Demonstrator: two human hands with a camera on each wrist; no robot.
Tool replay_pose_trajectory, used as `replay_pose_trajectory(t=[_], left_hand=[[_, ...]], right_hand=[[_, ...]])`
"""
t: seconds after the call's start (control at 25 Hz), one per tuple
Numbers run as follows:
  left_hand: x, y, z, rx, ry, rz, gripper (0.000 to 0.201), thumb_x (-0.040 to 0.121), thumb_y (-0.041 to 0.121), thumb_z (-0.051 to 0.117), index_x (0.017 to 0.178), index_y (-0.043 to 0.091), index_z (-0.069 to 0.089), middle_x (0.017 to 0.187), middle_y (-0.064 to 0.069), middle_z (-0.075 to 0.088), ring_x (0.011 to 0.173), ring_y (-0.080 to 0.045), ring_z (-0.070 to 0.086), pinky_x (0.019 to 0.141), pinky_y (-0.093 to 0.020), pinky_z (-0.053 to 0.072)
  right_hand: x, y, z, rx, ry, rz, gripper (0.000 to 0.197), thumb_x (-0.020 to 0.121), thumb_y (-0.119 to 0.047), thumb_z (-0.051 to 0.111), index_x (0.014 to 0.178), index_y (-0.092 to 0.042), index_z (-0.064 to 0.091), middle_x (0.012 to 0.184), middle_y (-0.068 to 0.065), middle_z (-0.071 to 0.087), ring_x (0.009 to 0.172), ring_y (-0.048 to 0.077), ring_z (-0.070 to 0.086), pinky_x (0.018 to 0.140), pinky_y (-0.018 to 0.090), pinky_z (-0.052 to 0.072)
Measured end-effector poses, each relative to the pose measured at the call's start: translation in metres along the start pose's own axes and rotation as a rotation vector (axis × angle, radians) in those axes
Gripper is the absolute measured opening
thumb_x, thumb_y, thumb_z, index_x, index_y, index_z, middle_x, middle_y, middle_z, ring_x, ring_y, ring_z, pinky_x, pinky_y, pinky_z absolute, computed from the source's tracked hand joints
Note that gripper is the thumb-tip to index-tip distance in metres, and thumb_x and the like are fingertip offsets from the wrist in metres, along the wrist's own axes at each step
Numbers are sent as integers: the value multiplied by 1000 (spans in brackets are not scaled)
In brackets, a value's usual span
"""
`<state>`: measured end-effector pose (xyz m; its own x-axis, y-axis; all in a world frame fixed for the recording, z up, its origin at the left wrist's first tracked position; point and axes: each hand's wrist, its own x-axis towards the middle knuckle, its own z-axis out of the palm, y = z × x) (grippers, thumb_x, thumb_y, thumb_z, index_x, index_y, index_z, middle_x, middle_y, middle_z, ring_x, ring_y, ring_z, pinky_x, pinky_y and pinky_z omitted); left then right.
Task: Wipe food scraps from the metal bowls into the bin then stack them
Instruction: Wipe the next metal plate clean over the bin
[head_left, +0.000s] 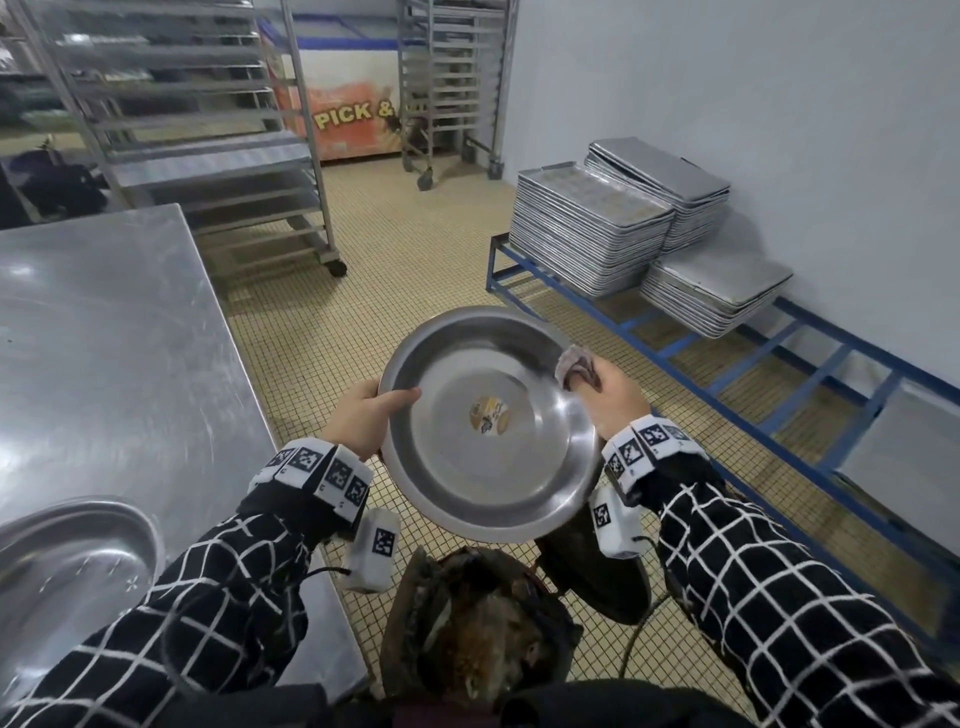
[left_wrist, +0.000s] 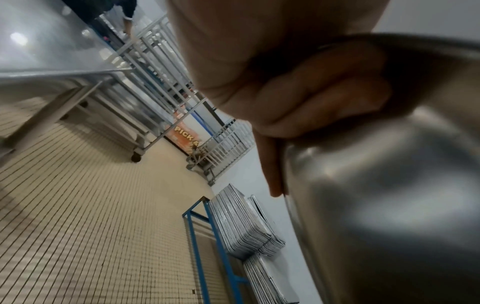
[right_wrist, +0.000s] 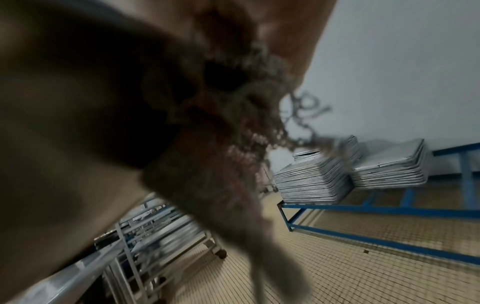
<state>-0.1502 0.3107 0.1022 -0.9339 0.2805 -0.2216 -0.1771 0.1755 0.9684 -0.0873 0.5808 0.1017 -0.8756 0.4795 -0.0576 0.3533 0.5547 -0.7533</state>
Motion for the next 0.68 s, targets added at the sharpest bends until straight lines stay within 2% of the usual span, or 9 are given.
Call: replay_pose_trajectory(t=[0.08, 0.2, 0.32, 0.4, 0.44, 0.56, 0.6, 0.68], left_hand=[[1, -4, 0, 15, 31, 15, 13, 89, 24, 63, 86, 12, 67, 66, 0, 70, 61, -20, 66, 68, -38, 53], [-4, -10, 1, 34, 97, 117, 5, 89, 20, 61, 93, 20, 64, 78, -1, 69, 68, -19, 67, 67, -36, 54], [-13, -16, 10, -57, 95, 163, 34, 85, 11, 61, 114, 24, 51, 99, -3, 65, 84, -22, 67, 68, -32, 55], [-16, -15, 20, -55, 98, 211, 43, 85, 11, 62, 123, 22, 45, 103, -3, 62, 85, -20, 66, 62, -24, 52], [-17, -13, 26, -69, 95, 220, 41, 86, 11, 61, 123, 21, 44, 102, -4, 63, 83, -18, 67, 60, -22, 52], [-16, 3, 32, -252, 132, 146, 19, 92, 8, 55, 106, 20, 51, 99, -8, 65, 77, -17, 70, 63, -29, 57], [-14, 7, 28, -328, 155, 115, 17, 92, 7, 53, 105, 18, 52, 98, -8, 64, 78, -18, 70, 66, -33, 57], [-8, 12, 19, -365, 182, 89, 24, 93, 7, 49, 117, 13, 49, 99, -7, 62, 82, -20, 68, 67, -34, 57]], right_hand=[[1, 5, 1, -43, -45, 22, 18, 91, -27, 57, 98, -12, 65, 83, 4, 67, 77, 20, 62, 57, 23, 41], [-6, 5, 10, 79, 43, 34, 25, 91, -29, 58, 80, -6, 61, 68, 6, 61, 59, 16, 55, 53, 23, 39], [-16, -8, 27, 241, 218, 122, 26, 93, -29, 55, 81, -6, 58, 67, 0, 55, 57, 12, 52, 48, 19, 34], [-20, -24, 41, 353, 308, 164, 24, 94, -29, 53, 86, -6, 57, 74, -1, 57, 65, 12, 55, 51, 20, 37], [-20, -34, 46, 428, 316, 174, 22, 95, -29, 52, 87, -8, 56, 78, -1, 59, 70, 12, 58, 54, 21, 41], [-19, -54, 59, 518, 215, 157, 23, 97, -31, 47, 93, -10, 54, 88, 2, 62, 80, 16, 60, 66, 28, 49], [-19, -57, 59, 480, 153, 152, 28, 98, -34, 44, 95, -9, 55, 89, 4, 62, 82, 18, 61, 69, 30, 49], [-18, -53, 58, 358, 38, 162, 32, 99, -36, 41, 95, -8, 56, 87, 3, 62, 80, 18, 60, 67, 29, 47]])
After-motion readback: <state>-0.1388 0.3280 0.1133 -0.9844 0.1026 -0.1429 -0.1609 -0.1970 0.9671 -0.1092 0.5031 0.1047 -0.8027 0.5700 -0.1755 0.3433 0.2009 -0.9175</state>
